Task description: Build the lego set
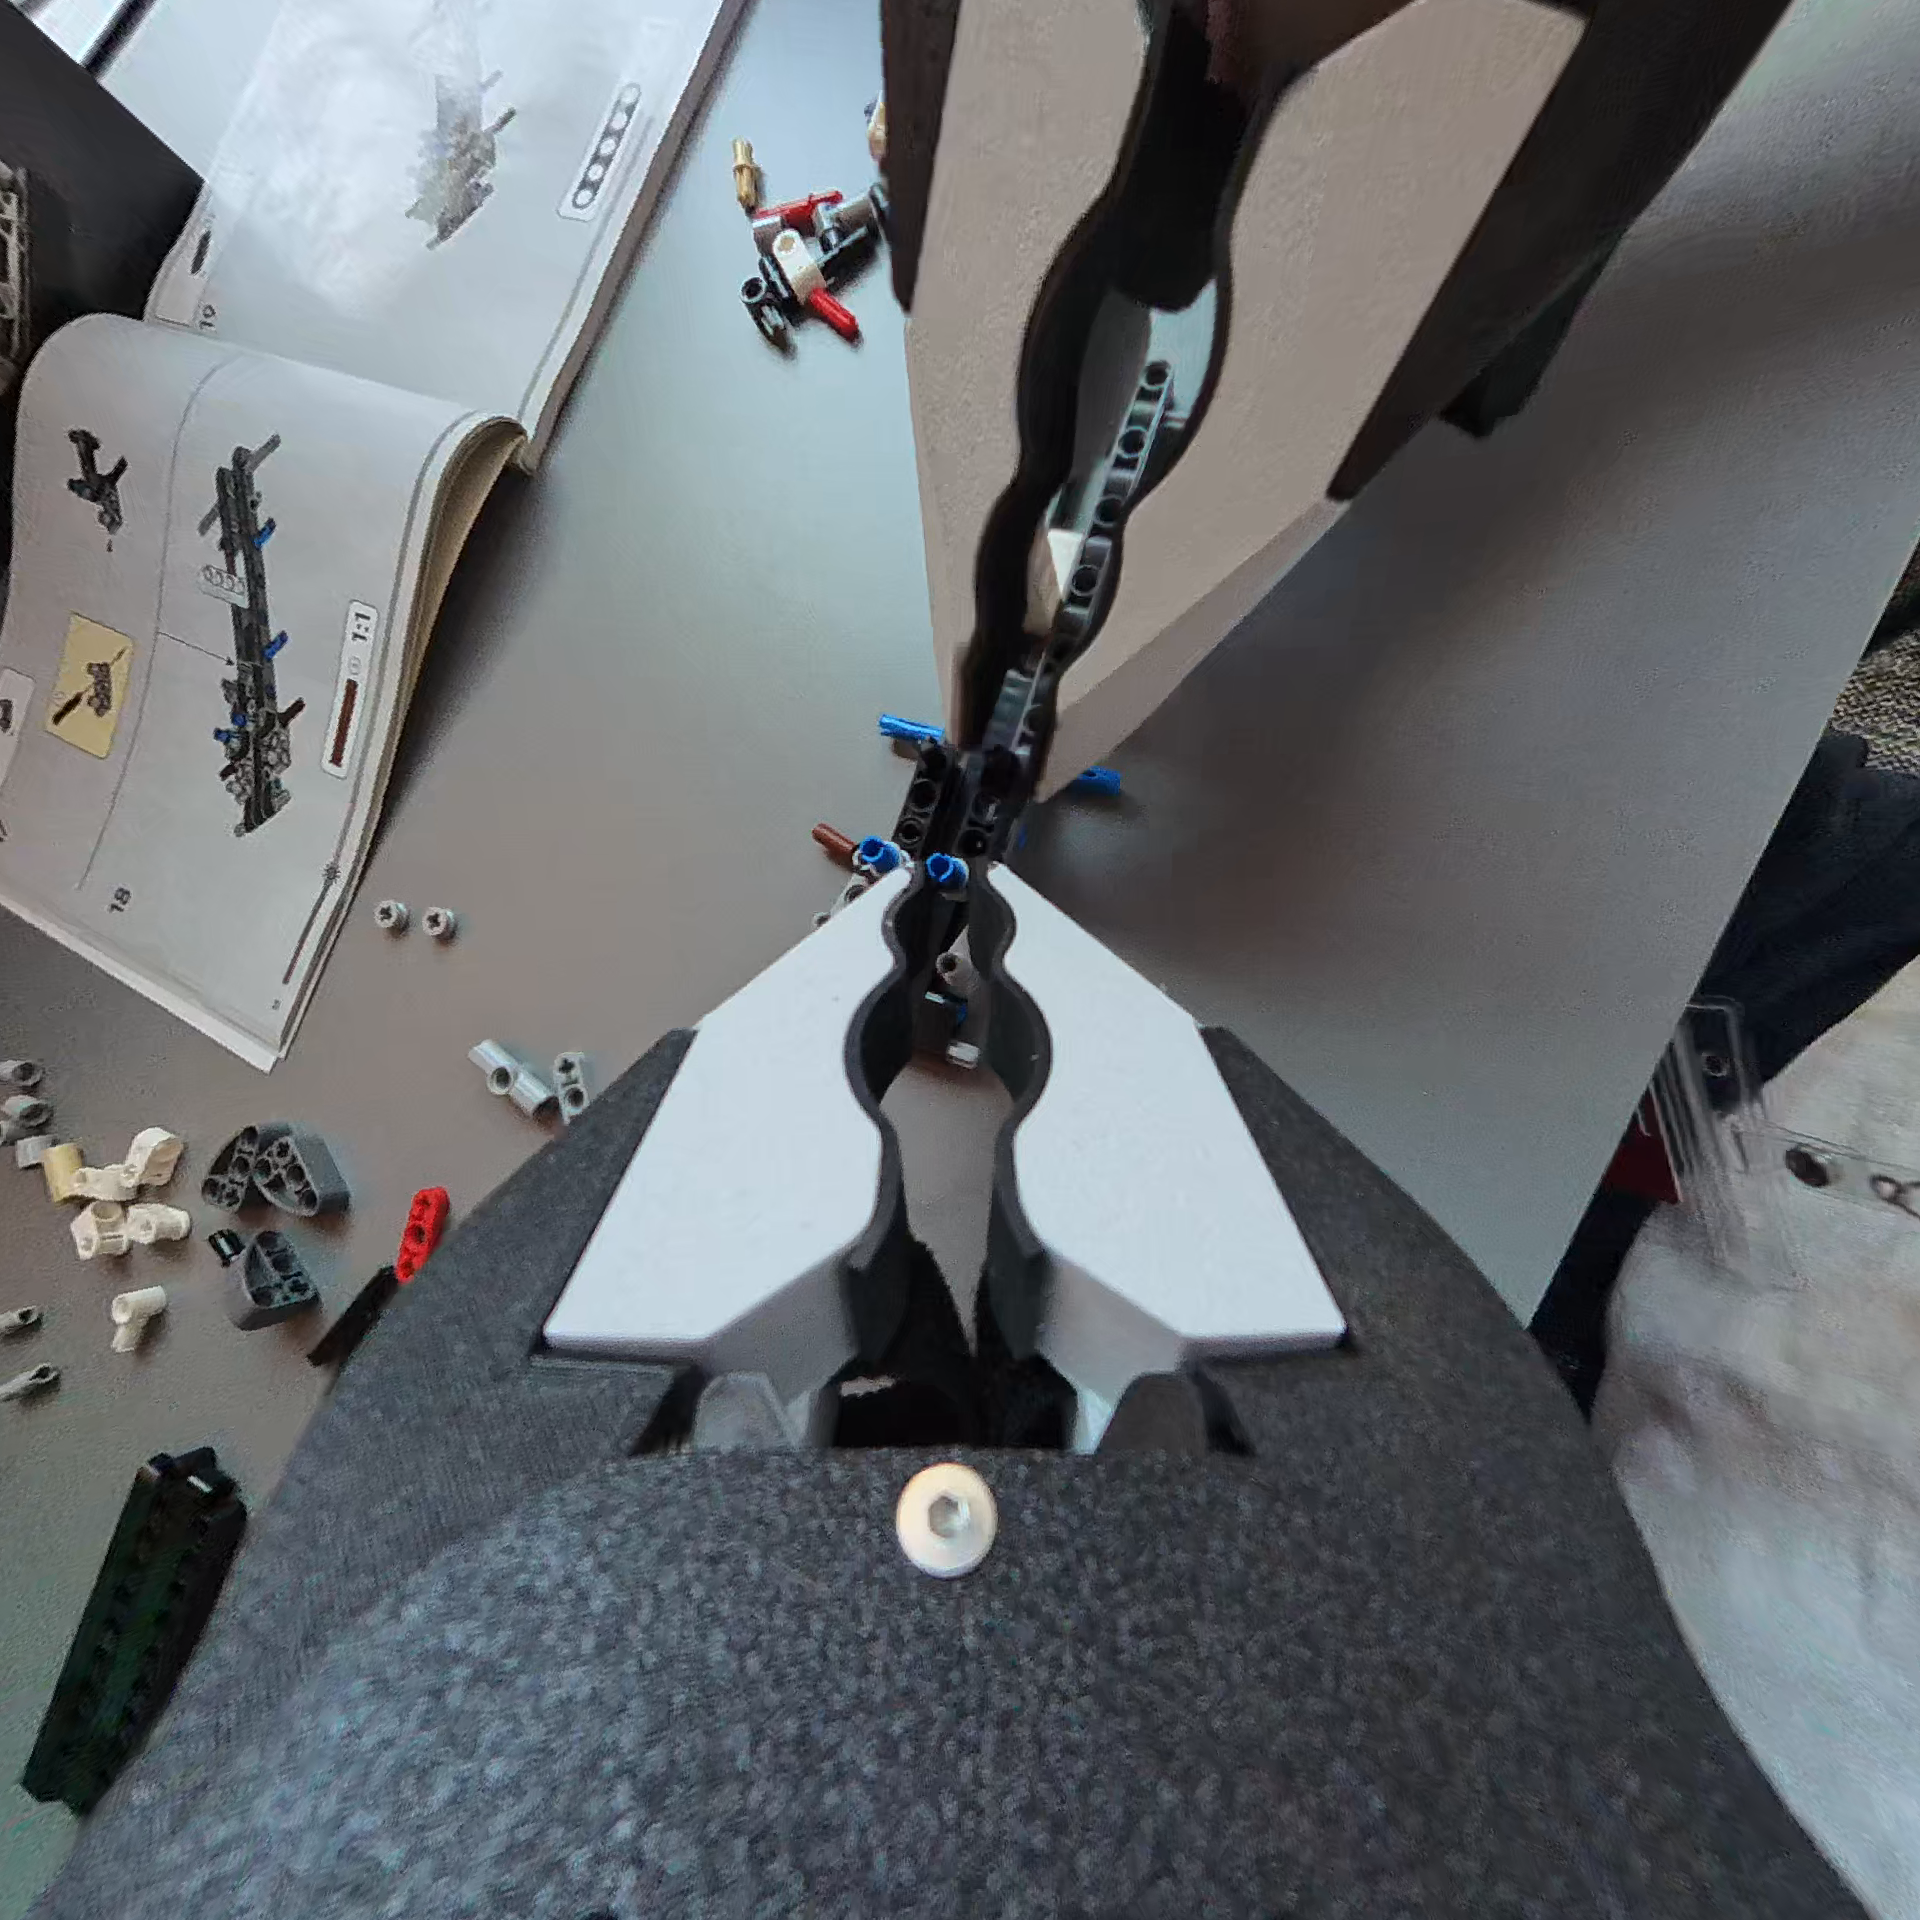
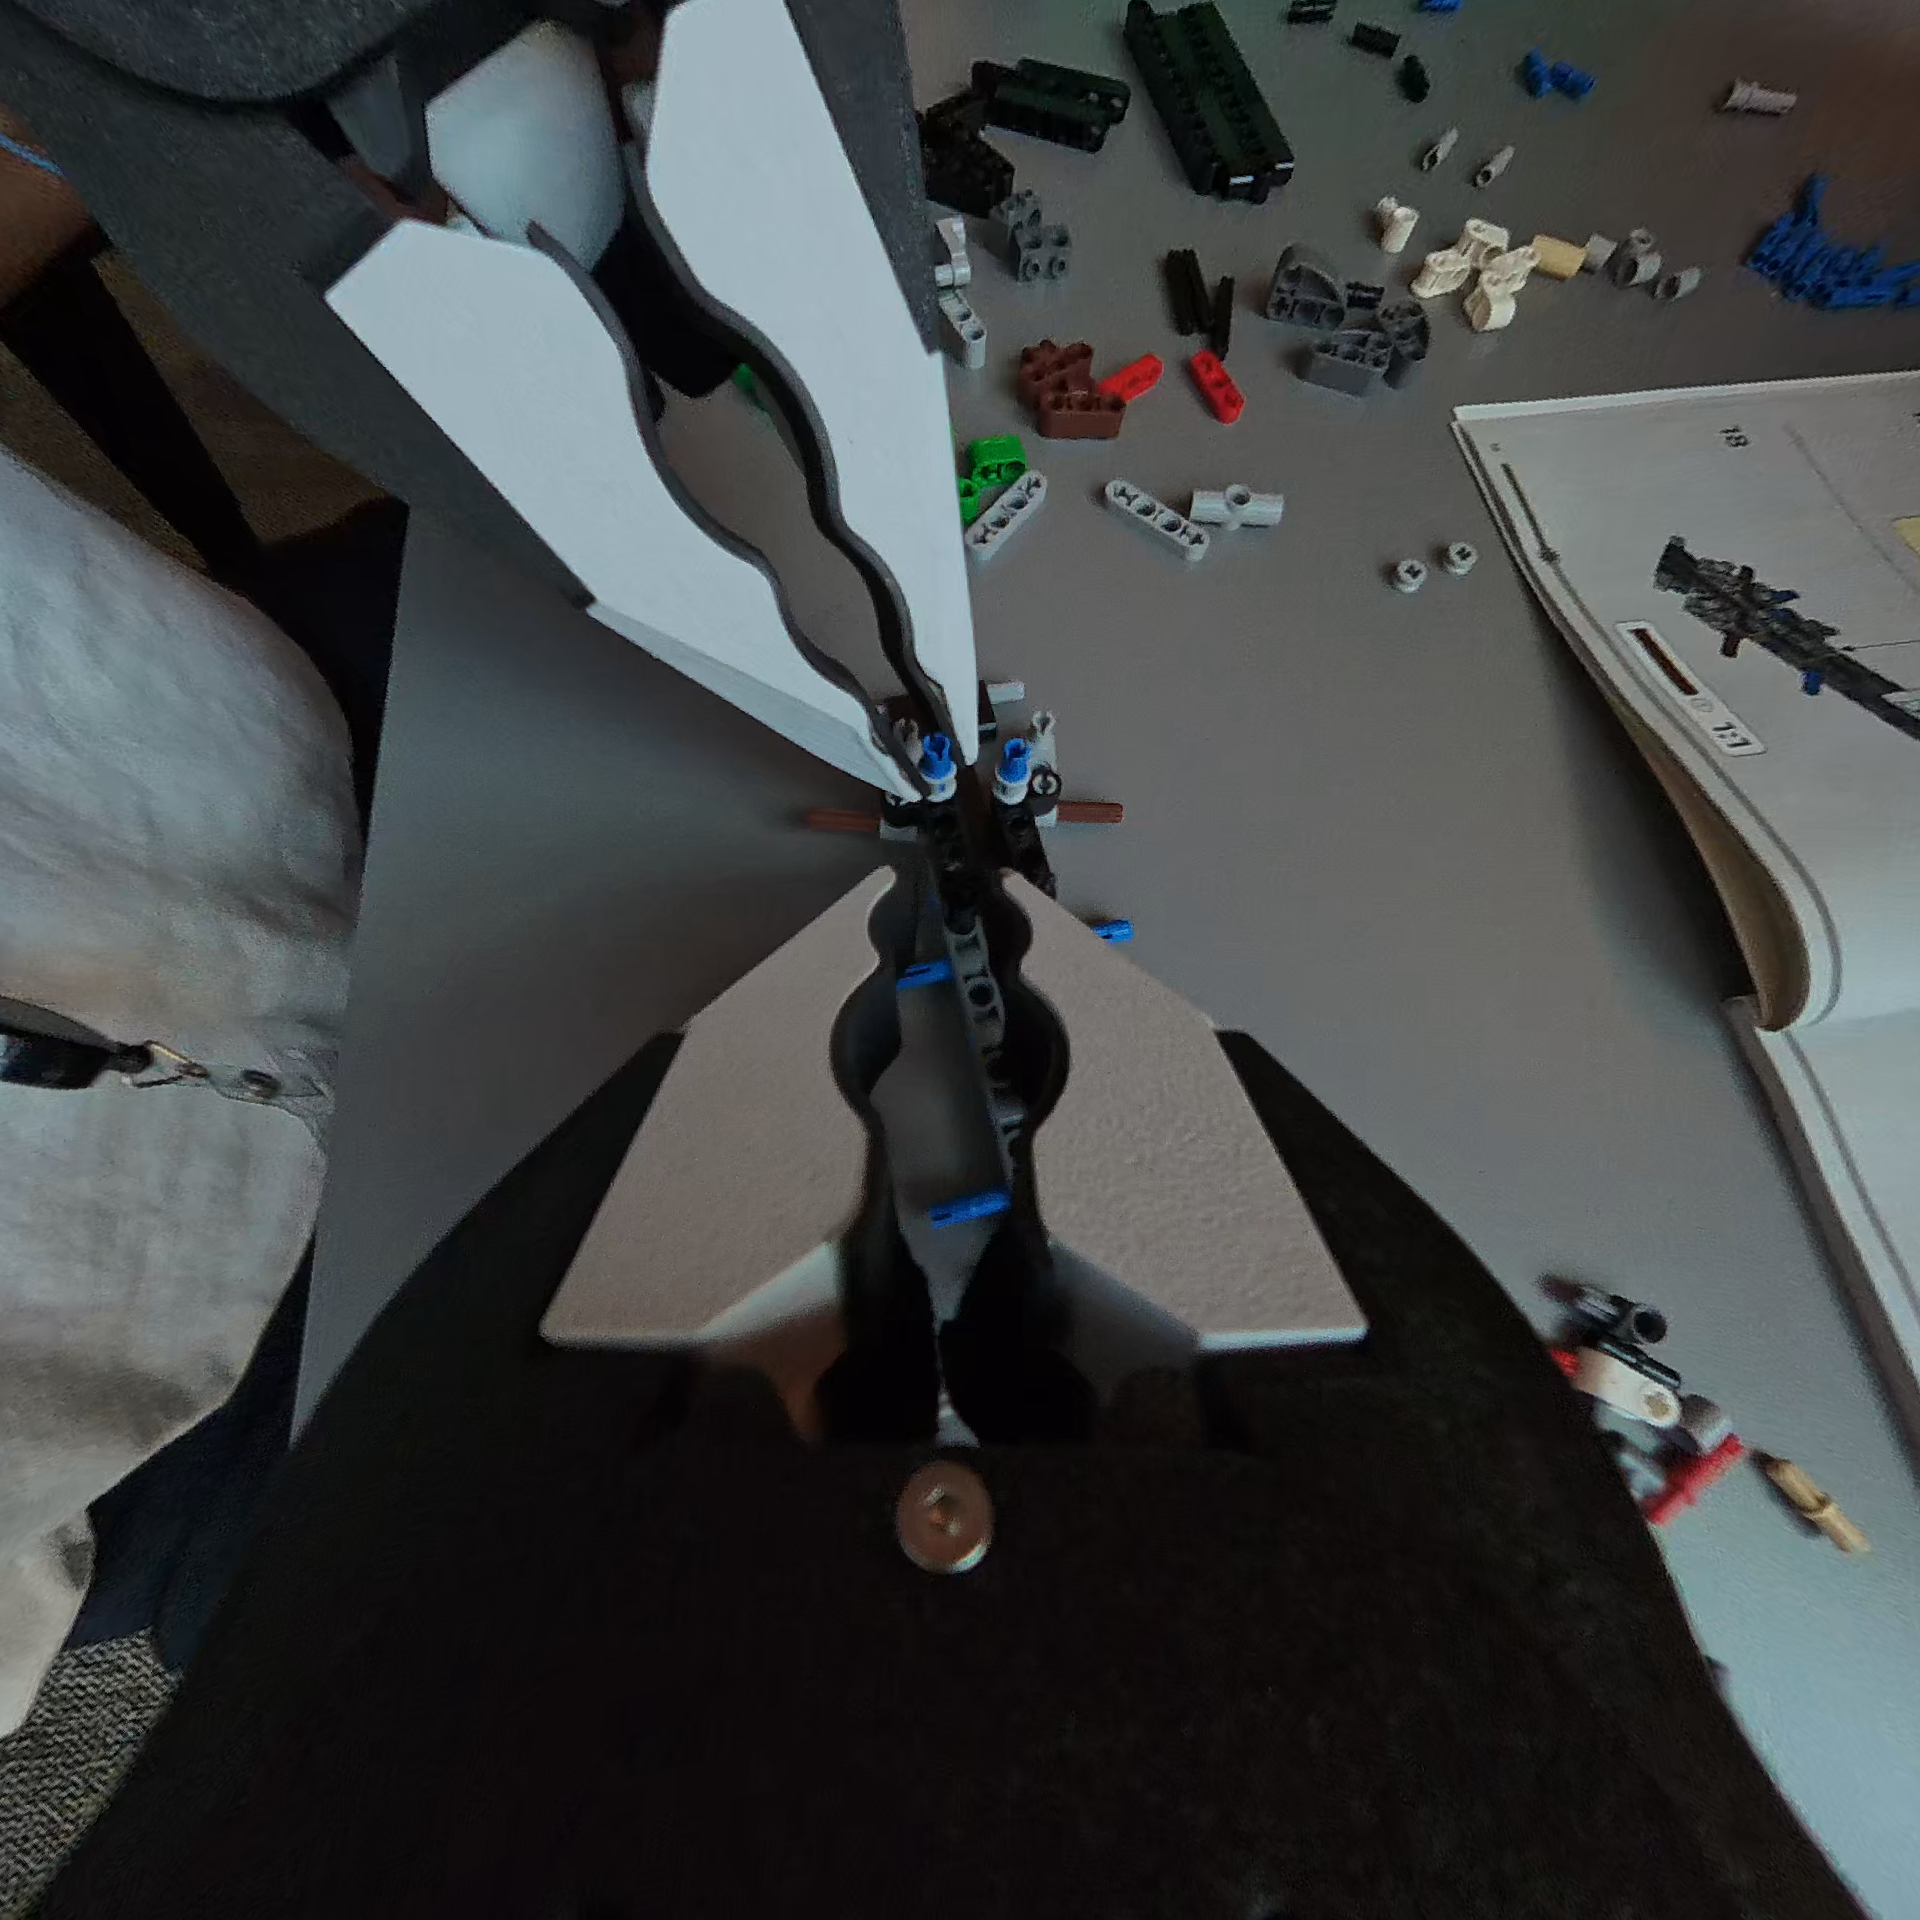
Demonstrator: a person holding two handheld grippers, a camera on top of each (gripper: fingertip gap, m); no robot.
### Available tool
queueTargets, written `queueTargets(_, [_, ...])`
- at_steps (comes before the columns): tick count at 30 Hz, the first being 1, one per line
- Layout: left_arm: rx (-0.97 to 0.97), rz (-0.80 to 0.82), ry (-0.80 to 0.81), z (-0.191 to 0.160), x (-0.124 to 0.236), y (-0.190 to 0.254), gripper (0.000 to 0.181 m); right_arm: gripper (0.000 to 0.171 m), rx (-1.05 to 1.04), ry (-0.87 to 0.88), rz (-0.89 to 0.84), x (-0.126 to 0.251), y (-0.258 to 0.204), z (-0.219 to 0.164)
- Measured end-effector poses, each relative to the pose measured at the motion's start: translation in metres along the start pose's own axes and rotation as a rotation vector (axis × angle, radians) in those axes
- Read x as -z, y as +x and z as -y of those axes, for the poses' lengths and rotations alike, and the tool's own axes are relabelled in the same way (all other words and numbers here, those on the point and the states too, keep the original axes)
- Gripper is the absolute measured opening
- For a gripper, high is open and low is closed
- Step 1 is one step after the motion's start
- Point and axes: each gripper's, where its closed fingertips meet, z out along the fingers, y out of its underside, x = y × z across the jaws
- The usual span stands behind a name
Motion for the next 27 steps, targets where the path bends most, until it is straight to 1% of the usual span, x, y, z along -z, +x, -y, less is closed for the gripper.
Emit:
queueTargets(2, [-0.021, -0.008, -0.009, 0.001, -0.001, 0.0, 0.005, 0.012, 0.041, 0.0, -0.015, 0.009, 0.005, 0.008])
queueTargets(4, [-0.032, -0.017, -0.022, 0.001, -0.001, 0.0, 0.005, 0.013, 0.068, 0.035, 0.015, 0.015, 0.005, 0.019])
queueTargets(7, [-0.052, -0.03, -0.022, 0.002, -0.002, 0.0, 0.004, 0.012, 0.07, -0.01, 0.087, 0.01, 0.005, 0.009])
queueTargets(9, [-0.056, -0.04, -0.014, 0.002, -0.002, 0.0, 0.005, 0.01, 0.054, 0.007, 0.119, 0.004, 0.003, 0.006])
queueTargets(14, [-0.078, -0.032, -0.017, 0.003, -0.003, 0.0, 0.005, 0.0, 0.02, 0.035, 0.125, 0.001, 0.002, 0.002])
queueTargets(20, [-0.083, -0.053, 0.015, 0.008, -0.005, 0.004, 0.005, 0.0, 0.011, 0.019, 0.12, -0.003, 0.002, -0.002])
queueTargets(24, [-0.121, -0.016, 0.002, 0.007, -0.005, 0.005, 0.005, 0.0, 0.057, 0.014, 0.087, -0.002, 0.002, -0.002])
queueTargets(27, [-0.131, -0.016, -0.011, 0.005, -0.005, 0.005, 0.005, 0.0, 0.049, 0.048, 0.084, 0.005, 0.001, 0.0])
